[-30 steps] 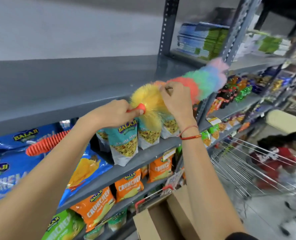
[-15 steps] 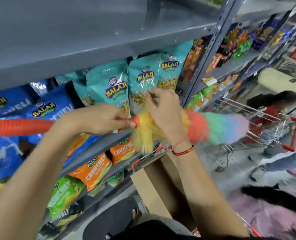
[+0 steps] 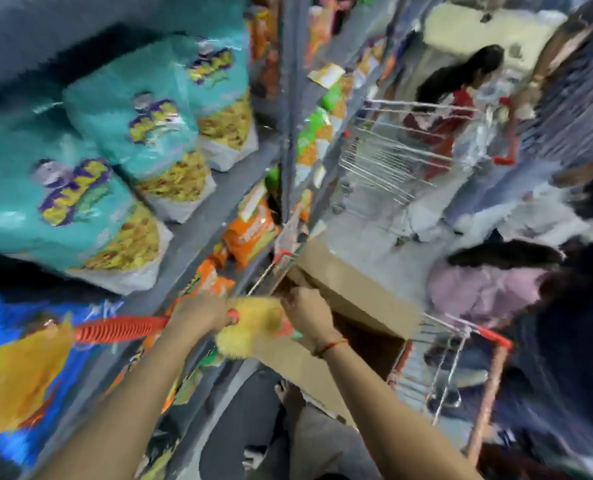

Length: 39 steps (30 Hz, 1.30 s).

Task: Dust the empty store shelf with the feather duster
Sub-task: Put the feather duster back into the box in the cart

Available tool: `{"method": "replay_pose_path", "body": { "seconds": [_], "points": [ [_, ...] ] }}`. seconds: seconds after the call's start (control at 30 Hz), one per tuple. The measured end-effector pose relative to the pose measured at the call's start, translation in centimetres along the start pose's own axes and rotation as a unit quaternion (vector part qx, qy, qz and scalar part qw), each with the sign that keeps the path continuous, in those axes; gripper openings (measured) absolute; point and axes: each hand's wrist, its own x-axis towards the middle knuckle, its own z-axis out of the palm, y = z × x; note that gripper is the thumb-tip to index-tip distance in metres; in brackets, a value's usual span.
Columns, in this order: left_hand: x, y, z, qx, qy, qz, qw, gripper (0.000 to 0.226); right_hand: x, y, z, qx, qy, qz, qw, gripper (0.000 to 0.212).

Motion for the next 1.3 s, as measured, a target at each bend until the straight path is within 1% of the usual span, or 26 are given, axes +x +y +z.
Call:
{"method": "replay_pose_path", "body": {
  "seconds": [0.13,0.23,0.33,0.47,0.6,0.73,0.83,0.93,1.0,1.1,1.3],
  "points": [
    [4.9,3.7,2.8,-0.007,-0.038,-0.005,0.999,0.055,0.7,4.0,2.3,-0.012,-0.016,0.066,0.998,0.034],
    [7.4,4.4,4.4,-0.009,-0.047,-0.013,0.999,0.052,1.1,5.1,3.4,0.009,-0.049,0.083,0.995,0.032],
    [10.0,5.0,6.1,0.041,-0.074,0.000,0.996,0.037,1.8,6.2,4.1,0.010,-0.059,0.099,0.993,0.028],
    [12.3,5.1,7.8,0.081,-0.094,0.014,0.992,0.032,2.5,7.2,5.3,-0.005,-0.060,0.107,0.992,0.025],
    [13.8,3.8,9.1,0.070,-0.059,0.045,0.995,0.029,3.1,7.4,6.5,-0.013,-0.063,0.102,0.993,0.027],
    [14.8,2.2,9.6,0.037,-0.047,0.081,0.995,0.028,3.6,7.3,7.2,-0.020,-0.063,0.096,0.993,0.026],
    [14.9,1.3,9.2,0.053,-0.025,0.077,0.995,0.028,4.1,7.1,7.4,-0.035,-0.065,0.079,0.994,0.025],
    [14.2,0.8,8.4,0.093,0.002,0.058,0.994,0.029,4.2,6.7,7.3,-0.059,-0.077,0.064,0.993,0.025],
    [13.8,0.9,8.1,0.078,0.018,0.051,0.995,0.024,4.2,6.3,7.1,-0.069,-0.083,0.050,0.993,0.025],
    [12.7,1.3,7.6,0.024,0.045,0.049,0.997,0.018,4.1,5.5,6.4,-0.080,-0.083,0.024,0.993,0.026],
    [9.7,1.9,5.8,-0.010,0.110,0.070,0.991,0.025,3.5,3.8,4.1,-0.106,-0.050,-0.028,0.993,0.024]
  ]
}}
